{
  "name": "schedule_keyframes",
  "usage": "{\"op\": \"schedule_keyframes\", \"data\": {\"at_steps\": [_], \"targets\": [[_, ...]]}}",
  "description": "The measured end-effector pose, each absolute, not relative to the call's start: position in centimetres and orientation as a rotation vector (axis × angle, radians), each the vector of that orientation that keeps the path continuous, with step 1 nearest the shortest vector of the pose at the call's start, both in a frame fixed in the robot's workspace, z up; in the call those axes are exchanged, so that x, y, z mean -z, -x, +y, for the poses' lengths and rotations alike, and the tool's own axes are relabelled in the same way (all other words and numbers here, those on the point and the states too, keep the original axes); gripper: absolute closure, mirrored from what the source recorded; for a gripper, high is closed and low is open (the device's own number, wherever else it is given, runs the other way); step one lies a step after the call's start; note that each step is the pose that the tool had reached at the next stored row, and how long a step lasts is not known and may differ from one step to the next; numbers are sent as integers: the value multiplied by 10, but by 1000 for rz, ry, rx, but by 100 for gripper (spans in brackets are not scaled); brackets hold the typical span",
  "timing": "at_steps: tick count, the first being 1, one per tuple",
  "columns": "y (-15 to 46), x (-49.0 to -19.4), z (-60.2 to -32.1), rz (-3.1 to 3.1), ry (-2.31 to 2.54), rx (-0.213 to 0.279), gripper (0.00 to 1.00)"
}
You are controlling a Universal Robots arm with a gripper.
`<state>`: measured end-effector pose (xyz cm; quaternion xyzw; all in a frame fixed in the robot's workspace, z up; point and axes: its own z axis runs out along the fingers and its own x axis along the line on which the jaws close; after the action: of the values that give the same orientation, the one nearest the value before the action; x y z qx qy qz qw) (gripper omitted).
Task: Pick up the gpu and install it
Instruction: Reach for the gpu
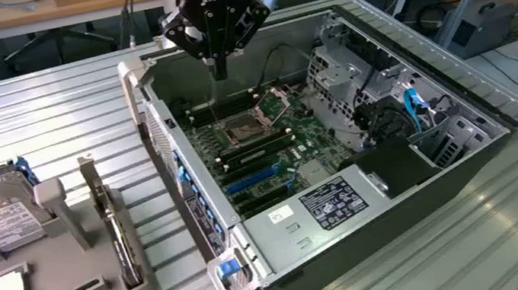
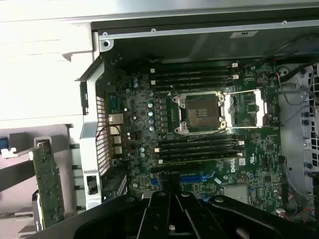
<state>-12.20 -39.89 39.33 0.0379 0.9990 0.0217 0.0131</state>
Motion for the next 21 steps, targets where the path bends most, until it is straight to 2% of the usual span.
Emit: {"op": "schedule_keyframes", "data": {"at_steps": [21], "targets": [[134,-393,-399,3112,-118,-68,89]]}}
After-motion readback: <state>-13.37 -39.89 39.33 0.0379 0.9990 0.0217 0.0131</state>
